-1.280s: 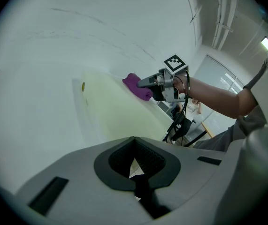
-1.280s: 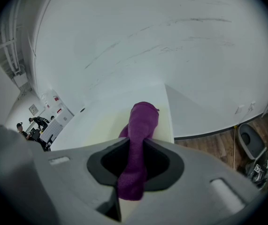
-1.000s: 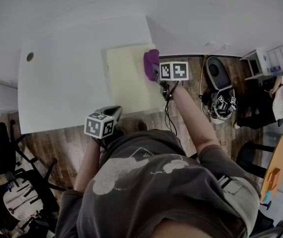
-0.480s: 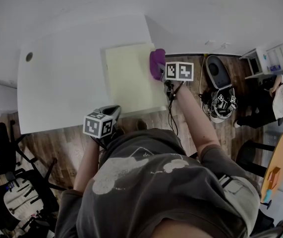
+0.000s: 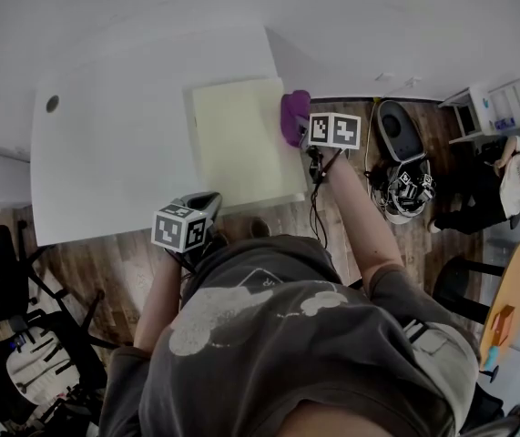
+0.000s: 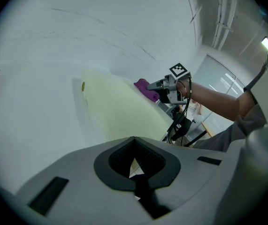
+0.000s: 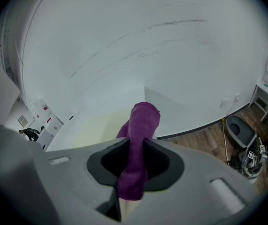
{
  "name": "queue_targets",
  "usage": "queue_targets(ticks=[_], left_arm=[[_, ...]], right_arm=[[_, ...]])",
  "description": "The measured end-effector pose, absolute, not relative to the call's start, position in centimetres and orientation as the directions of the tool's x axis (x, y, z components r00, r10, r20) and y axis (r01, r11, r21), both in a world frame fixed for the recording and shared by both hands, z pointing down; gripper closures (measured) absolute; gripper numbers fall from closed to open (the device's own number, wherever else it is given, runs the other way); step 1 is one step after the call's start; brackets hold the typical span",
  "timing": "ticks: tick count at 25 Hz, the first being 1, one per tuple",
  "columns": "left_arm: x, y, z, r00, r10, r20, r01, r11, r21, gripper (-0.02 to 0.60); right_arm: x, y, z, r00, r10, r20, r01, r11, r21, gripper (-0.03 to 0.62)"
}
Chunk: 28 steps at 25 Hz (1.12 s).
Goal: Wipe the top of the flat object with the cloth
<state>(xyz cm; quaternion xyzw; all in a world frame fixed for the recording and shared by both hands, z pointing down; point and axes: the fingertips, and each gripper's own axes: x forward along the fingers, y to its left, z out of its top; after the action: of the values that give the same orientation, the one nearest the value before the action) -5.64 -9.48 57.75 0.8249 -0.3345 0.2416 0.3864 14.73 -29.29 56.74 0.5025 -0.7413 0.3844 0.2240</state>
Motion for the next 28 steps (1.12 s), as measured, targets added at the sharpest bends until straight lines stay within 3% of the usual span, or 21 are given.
queue_targets(ticks=[8, 13, 20, 28], left_arm=[[-5.3, -9.6, 57.8, 0.663, -0.363, 0.655, -0.735, -0.483, 0.476, 0.581], [-5.5, -9.6, 57.7, 0.662, -0.366, 0.654, -0.735, -0.485, 0.473, 0.581], [-5.2, -9.7, 57.6, 0.660, -0.368, 0.655, -0.737, -0.484, 0.472, 0.581], [-5.0, -9.6, 57.6, 0.663, -0.365, 0.654, -0.734, -0.491, 0.470, 0.581]], right_arm=[[14.9, -29.1, 55.0, -0.391, -0.598, 0.700, -0.919, 0.208, -0.335, 0.519], [11.3, -28.4, 51.9, -0.474, -0.610, 0.635, -0.879, 0.294, -0.375, 0.519], [4.1, -26.0, 51.1, -0.610, -0.517, 0.601, -0.792, 0.436, -0.428, 0.519], [-1.7, -22.9, 53.5, -0.656, -0.414, 0.631, -0.739, 0.523, -0.425, 0.519]])
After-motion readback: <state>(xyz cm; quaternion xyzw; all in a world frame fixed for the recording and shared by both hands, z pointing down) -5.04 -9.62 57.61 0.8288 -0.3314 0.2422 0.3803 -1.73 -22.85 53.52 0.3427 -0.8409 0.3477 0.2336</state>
